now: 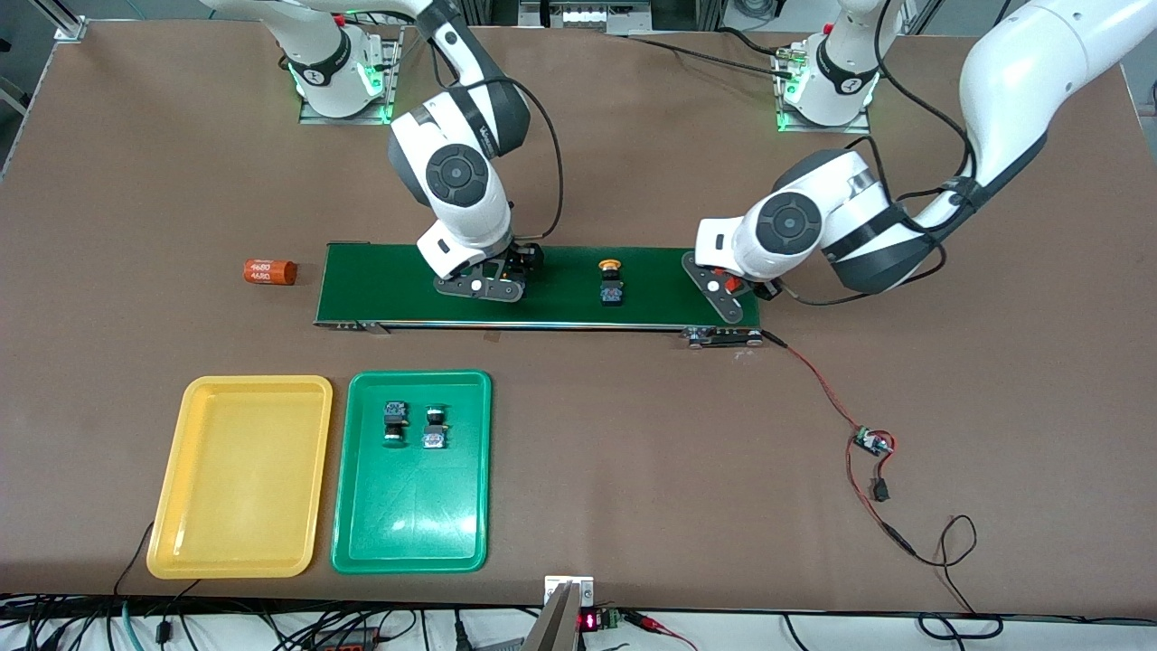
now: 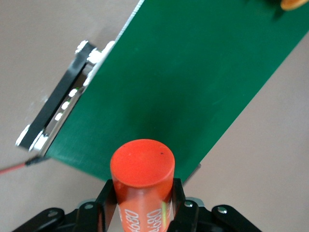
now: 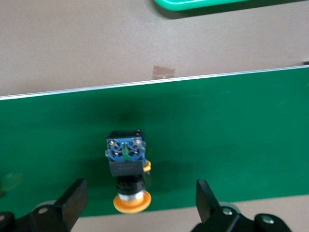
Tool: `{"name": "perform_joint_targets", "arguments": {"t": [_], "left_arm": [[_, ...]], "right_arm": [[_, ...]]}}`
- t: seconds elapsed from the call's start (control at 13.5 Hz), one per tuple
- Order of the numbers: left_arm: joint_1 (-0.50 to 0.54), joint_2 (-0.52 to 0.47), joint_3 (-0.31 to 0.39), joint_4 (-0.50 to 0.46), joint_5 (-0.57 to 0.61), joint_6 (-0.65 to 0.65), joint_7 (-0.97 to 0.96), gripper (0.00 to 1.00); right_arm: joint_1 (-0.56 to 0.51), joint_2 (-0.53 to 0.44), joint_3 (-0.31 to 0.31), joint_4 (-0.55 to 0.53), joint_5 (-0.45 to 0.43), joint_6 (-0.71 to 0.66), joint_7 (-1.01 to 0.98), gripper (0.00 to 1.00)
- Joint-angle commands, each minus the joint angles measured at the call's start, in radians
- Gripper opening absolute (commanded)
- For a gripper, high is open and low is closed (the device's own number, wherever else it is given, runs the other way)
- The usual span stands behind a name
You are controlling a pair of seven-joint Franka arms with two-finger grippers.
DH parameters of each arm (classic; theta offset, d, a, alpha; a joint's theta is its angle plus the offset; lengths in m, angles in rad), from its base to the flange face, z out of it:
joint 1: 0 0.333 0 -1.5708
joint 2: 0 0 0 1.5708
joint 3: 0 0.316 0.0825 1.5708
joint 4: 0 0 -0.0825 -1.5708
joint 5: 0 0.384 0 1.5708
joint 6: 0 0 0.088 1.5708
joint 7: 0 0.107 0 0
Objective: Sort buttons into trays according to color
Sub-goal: 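Grasp a button with the right gripper while the left gripper places the cylinder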
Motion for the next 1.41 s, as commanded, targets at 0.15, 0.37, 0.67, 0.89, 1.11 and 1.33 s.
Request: {"name": "perform_joint_targets", "arguments": {"t": [0.15, 0.37, 0.67, 0.89, 1.11, 1.33], "left_arm": [[-0.039, -0.001, 0.064, 0.023, 0.02, 0.063, 0.308, 0.24], [-0.076, -0.003, 0.066, 0.025, 0.061, 0.065, 0.333, 0.24], [-0.087, -0.008, 0.075, 0.025, 0.06, 0.059, 0.319, 1.0], [-0.06, -0.02, 0.063, 0.034, 0.046, 0.053, 0.297, 1.0], [-0.027, -0.023, 0.009, 0.126, 0.003, -0.089, 0.213, 1.0], [-0.032, -0.023, 0.0, 0.267, -0.021, -0.264, 0.118, 1.0]], "right_arm": [[0.027, 0.037, -0.003, -0.014, 0.01, 0.053, 0.005, 1.0], [0.013, 0.043, -0.005, -0.021, 0.01, 0.046, -0.006, 0.89], [0.002, 0.043, -0.008, -0.046, 0.01, 0.046, -0.012, 0.41], [-0.016, 0.038, -0.008, -0.044, 0.01, 0.04, -0.035, 0.23], [-0.025, 0.015, -0.015, 0.001, 0.01, 0.034, -0.035, 0.15], [-0.108, 0.029, -0.061, 0.189, 0.013, -0.102, -0.035, 0.13]]}}
